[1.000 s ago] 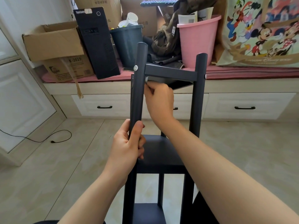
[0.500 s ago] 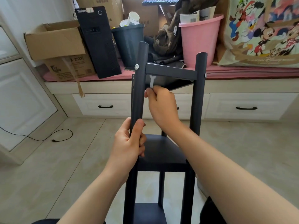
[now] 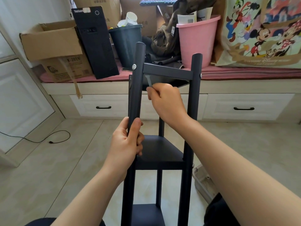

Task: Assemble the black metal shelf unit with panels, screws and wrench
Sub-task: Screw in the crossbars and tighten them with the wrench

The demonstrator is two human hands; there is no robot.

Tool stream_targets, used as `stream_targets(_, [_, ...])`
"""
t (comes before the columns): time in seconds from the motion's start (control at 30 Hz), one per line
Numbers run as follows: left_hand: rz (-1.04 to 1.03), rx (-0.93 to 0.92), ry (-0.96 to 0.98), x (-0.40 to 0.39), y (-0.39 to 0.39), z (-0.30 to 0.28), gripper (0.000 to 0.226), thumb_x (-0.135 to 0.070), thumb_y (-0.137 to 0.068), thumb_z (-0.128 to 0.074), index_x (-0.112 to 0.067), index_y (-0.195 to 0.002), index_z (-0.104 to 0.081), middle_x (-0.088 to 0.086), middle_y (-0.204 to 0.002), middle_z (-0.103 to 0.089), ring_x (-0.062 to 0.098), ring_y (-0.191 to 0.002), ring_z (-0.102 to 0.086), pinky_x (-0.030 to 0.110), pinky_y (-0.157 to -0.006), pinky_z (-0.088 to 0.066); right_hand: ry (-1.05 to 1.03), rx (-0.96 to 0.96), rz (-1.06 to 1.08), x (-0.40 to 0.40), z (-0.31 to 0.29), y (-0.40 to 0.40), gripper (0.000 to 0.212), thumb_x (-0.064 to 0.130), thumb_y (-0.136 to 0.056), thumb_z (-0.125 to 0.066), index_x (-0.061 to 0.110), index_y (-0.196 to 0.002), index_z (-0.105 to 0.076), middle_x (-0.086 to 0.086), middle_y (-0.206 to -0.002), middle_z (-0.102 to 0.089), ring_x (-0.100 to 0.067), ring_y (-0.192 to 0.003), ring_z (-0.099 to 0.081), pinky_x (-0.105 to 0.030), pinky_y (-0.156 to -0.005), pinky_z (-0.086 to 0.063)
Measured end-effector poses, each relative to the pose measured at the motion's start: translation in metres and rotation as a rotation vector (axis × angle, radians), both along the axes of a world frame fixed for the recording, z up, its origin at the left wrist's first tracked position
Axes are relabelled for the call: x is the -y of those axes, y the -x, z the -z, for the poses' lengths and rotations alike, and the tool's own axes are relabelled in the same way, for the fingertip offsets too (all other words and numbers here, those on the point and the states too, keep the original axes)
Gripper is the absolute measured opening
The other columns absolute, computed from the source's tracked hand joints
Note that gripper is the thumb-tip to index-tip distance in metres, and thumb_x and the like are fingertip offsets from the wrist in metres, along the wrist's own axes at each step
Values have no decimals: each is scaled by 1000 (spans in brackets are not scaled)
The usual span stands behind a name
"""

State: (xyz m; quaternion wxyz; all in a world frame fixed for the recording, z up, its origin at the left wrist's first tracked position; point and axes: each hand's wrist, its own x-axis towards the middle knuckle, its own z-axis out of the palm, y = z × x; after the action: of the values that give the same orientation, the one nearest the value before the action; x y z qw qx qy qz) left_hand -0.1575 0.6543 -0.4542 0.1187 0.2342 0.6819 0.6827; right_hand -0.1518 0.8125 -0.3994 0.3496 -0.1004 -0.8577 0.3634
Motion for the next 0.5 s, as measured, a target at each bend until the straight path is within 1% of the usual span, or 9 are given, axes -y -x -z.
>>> stream_targets(0.07, [3,3,0,0,0,1,52,-68,-80,-53,-20,-99,-57,-6,-58,-44,10,-46,-40,22,-46,-43,-23,7,15,0,0,2,37,26,-101,-47,8,-73,-61,-7,-60,-57,-32,-64,-56,-46,-69,-52])
stream_targets(0.27, [5,0,10,0,0,0,50,-64,-83,-52,-17,-100,-56,-4,-59,-43,12,-47,-39,23,-47,-44,-47,6,44,3,3,10,36,28,-102,-48,8,-78,-67,-5,-64,-62,-26,-64,-57,-39,-67,-51])
stream_targets(0.4, [11,-6,9,-1,-1,-1,52,-62,-85,-51,-13,-102,-55,-2,-59,-43,11,-47,-39,23,-46,-44,-44,-30,76,5,7,15,33,27,-101,-49,9,-81,-69,2,-60,-58,-18,-58,-52,-32,-61,-43])
stream_targets(0.47, [14,-3,3,-1,-2,-1,53,-61,-86,-52,-10,-102,-54,-2,-59,-43,12,-46,-39,23,-46,-44,-45,-47,84,7,9,17,33,27,-102,-50,7,-85,-71,-1,-67,-64,-20,-64,-58,-34,-64,-47])
stream_targets(0.5, [17,2,-4,-1,-2,-1,53,-60,-87,-52,-9,-102,-53,-1,-59,-42,12,-46,-38,23,-46,-43,-45,-61,90,8,9,18,33,27,-101,-50,6,-84,-70,-2,-67,-64,-22,-64,-58,-36,-64,-49])
